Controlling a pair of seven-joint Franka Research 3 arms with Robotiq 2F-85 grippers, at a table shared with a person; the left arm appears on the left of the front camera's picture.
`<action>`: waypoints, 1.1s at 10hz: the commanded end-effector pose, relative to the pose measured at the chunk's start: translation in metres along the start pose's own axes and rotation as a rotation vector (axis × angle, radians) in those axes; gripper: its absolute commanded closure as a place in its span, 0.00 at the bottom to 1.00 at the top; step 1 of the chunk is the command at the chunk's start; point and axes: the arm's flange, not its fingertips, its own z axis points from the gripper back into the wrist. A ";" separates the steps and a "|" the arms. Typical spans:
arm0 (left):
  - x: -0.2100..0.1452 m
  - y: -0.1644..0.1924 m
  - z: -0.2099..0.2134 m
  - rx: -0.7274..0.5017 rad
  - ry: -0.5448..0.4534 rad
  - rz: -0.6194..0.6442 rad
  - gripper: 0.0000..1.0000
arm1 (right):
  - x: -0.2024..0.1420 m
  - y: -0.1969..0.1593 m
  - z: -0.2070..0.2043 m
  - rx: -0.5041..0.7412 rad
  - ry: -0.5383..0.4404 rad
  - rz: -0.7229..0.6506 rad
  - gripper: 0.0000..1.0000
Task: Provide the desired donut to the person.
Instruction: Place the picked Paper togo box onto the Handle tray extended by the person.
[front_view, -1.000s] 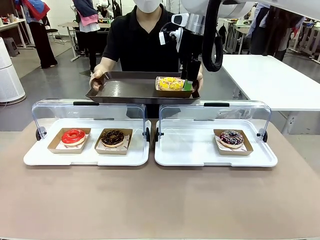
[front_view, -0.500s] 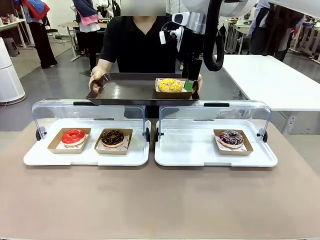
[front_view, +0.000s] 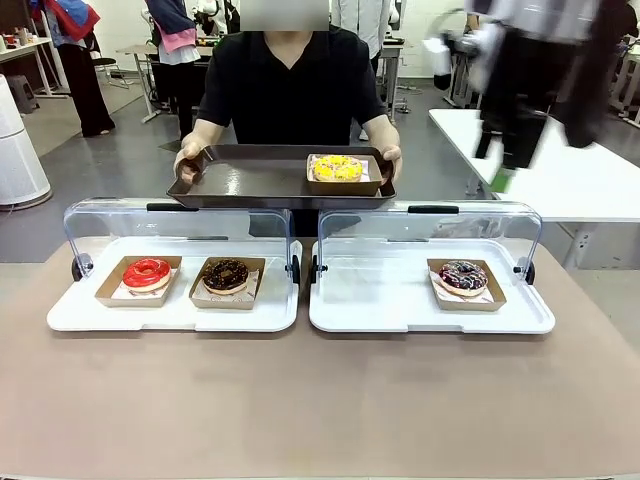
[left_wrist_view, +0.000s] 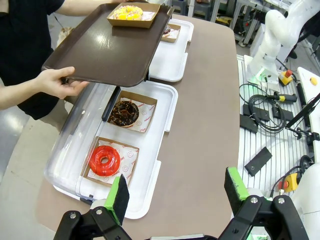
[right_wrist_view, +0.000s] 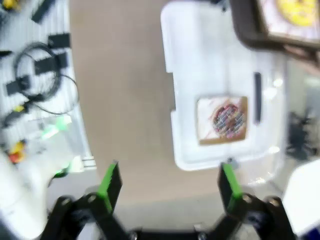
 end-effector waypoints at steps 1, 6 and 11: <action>0.000 -0.002 0.001 -0.005 0.000 -0.003 0.00 | -0.050 0.004 -0.018 -0.048 -0.012 -0.060 0.00; 0.000 -0.002 0.001 -0.005 0.000 -0.003 0.00 | -0.083 0.004 -0.011 -0.020 -0.035 -0.119 0.00; 0.000 -0.002 0.001 -0.005 0.000 -0.003 0.00 | -0.144 -0.027 -0.026 0.153 -0.374 -0.133 0.00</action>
